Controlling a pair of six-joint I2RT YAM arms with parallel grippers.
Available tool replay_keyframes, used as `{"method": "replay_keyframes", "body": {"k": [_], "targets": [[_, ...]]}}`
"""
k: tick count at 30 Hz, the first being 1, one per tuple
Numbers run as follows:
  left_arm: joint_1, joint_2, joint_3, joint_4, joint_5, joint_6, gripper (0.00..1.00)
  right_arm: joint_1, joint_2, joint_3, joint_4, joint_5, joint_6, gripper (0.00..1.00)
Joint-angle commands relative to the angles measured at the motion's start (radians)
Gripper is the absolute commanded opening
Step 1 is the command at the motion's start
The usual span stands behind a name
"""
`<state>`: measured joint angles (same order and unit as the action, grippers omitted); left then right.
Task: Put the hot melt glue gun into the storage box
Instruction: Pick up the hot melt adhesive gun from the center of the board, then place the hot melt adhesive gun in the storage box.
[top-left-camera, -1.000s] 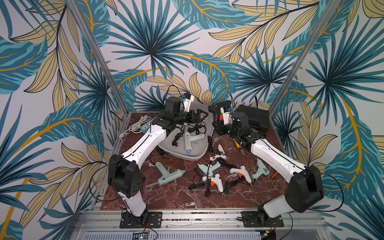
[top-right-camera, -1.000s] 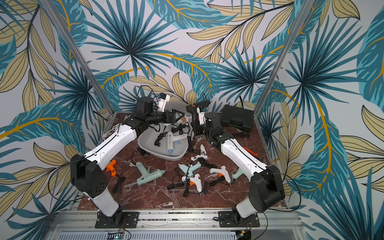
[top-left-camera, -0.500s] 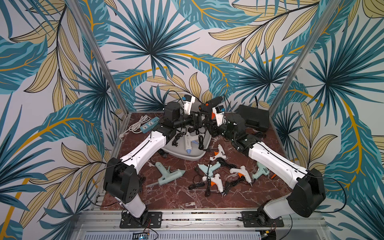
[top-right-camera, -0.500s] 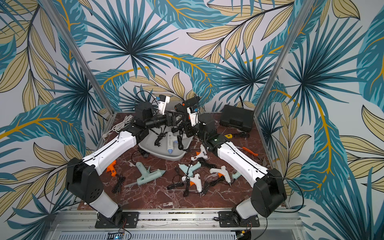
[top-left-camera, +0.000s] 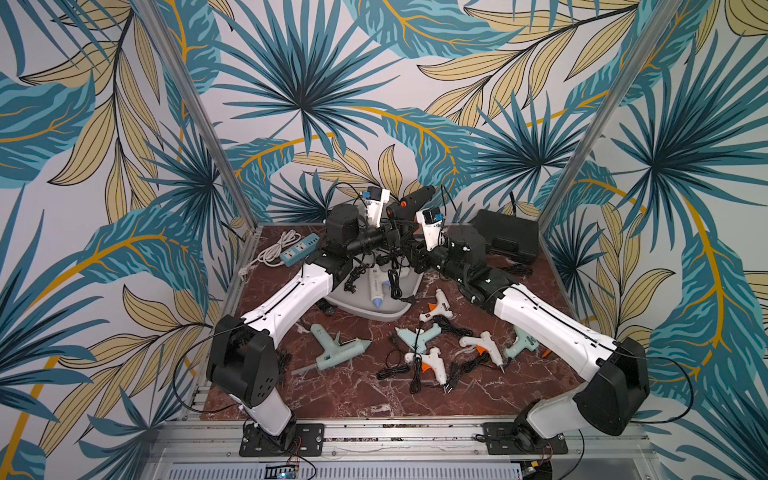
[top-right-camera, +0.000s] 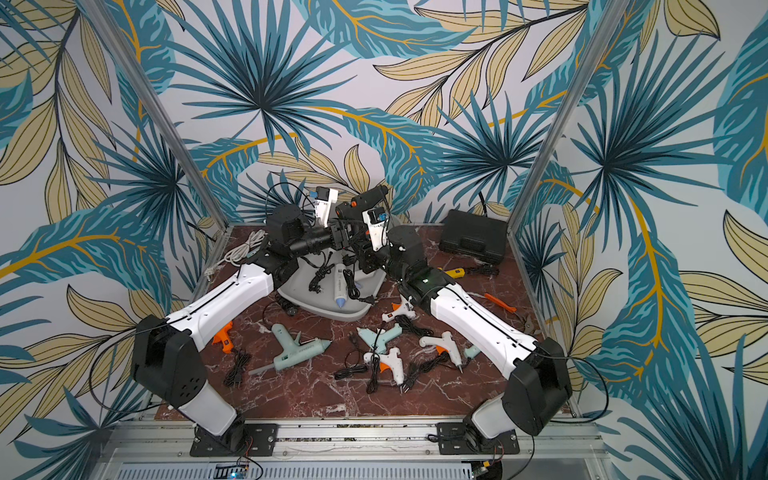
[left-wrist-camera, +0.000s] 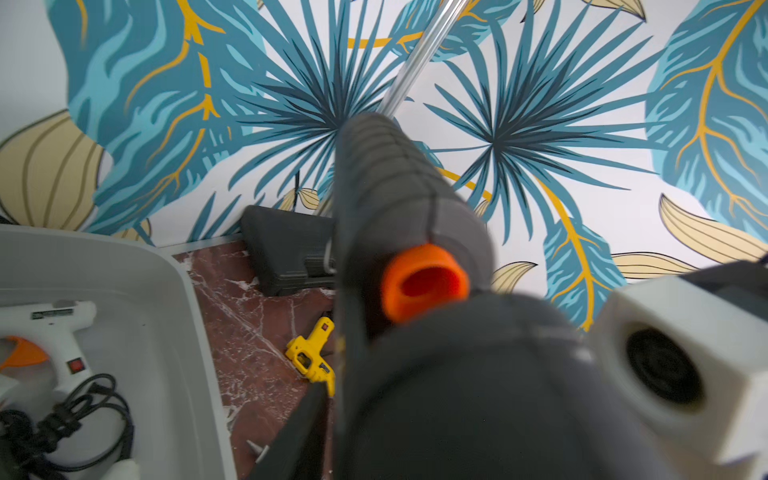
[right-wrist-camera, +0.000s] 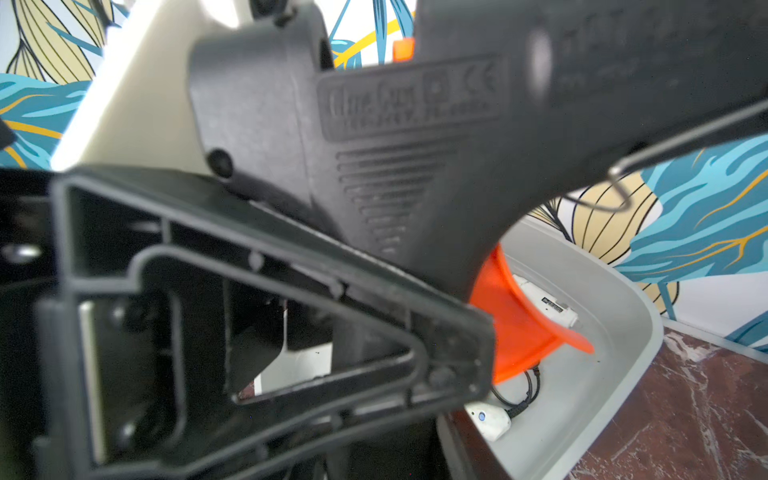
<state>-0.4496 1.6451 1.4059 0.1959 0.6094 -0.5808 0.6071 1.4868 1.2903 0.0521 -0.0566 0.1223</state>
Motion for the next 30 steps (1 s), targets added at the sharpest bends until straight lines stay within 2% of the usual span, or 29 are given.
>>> {"method": "replay_keyframes", "body": {"k": [1,3,5,9,12,16,23,26,30], "targets": [[0.001,-0.047,-0.014,0.032,-0.001,-0.008,0.26,0.01,-0.02,0.038,0.068,0.012,-0.002,0.0],[0.002,-0.056,-0.015,0.026,-0.013,0.001,0.14,0.011,-0.026,0.037,0.057,0.017,0.003,0.01],[0.001,-0.065,-0.008,0.008,-0.028,0.028,0.07,0.013,-0.034,0.037,0.044,0.026,0.01,0.13],[0.006,-0.089,0.018,-0.07,-0.086,0.13,0.0,0.012,-0.062,0.037,-0.012,0.069,0.031,0.54],[0.021,-0.107,0.041,-0.132,-0.13,0.214,0.0,0.012,-0.097,0.035,-0.066,0.114,0.046,0.71],[0.057,-0.134,0.073,-0.225,-0.192,0.334,0.0,0.011,-0.153,0.028,-0.149,0.198,0.066,0.81],[0.119,-0.149,0.097,-0.352,-0.316,0.499,0.0,0.01,-0.231,0.029,-0.35,0.455,0.147,0.96],[0.125,-0.134,0.107,-0.406,-0.409,0.574,0.0,0.011,-0.251,0.025,-0.39,0.505,0.169,0.99],[0.134,-0.103,0.112,-0.438,-0.52,0.645,0.0,0.011,-0.261,0.015,-0.401,0.506,0.186,0.99]]}}
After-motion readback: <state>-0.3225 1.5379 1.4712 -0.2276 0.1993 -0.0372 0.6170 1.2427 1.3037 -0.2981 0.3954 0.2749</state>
